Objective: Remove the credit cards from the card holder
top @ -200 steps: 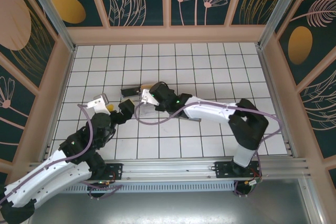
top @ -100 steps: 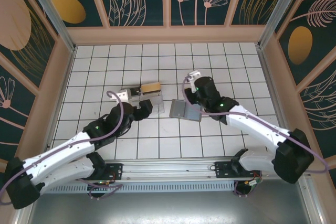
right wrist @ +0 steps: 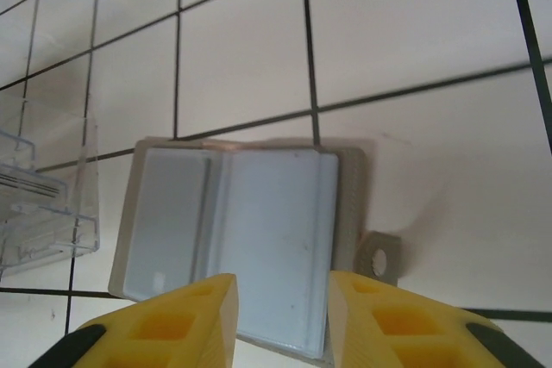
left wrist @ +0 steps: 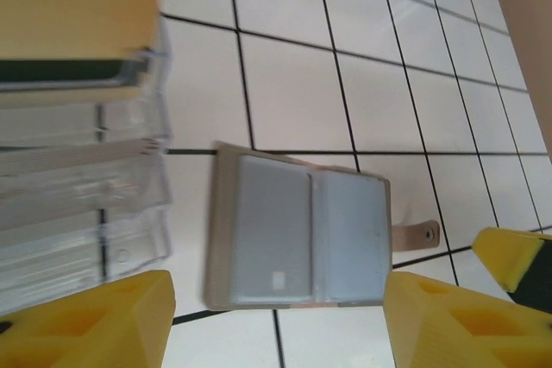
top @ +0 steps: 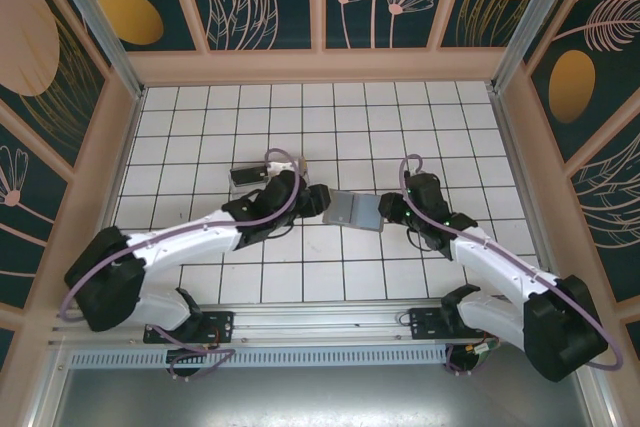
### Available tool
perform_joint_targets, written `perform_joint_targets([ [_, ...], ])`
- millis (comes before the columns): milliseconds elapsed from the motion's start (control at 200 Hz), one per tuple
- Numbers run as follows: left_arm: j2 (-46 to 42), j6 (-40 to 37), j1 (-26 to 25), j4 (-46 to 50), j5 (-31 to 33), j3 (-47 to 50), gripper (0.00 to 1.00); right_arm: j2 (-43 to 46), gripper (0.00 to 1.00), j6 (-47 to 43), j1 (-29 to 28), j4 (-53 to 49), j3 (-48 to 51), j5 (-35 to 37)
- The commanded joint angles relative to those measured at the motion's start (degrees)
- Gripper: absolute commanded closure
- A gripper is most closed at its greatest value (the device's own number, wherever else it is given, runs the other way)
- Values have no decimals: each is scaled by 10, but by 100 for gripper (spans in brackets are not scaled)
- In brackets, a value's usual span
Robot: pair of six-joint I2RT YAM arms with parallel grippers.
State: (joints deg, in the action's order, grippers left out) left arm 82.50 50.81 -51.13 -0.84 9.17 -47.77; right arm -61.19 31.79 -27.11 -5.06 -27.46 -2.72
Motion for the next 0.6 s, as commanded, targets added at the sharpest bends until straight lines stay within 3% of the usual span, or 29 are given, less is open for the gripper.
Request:
perform_joint_targets([
  [0, 50, -1, -10, -17, -27, -39, 38, -25, 62, 40, 18, 24, 13, -25],
  [330, 162, -11, -17, -7, -51, -103, 44, -103, 61, 40, 36, 68, 16, -81],
  [595, 216, -17, -17, 19, -45, -134, 45, -172, 62, 29, 31, 46, -13, -62],
])
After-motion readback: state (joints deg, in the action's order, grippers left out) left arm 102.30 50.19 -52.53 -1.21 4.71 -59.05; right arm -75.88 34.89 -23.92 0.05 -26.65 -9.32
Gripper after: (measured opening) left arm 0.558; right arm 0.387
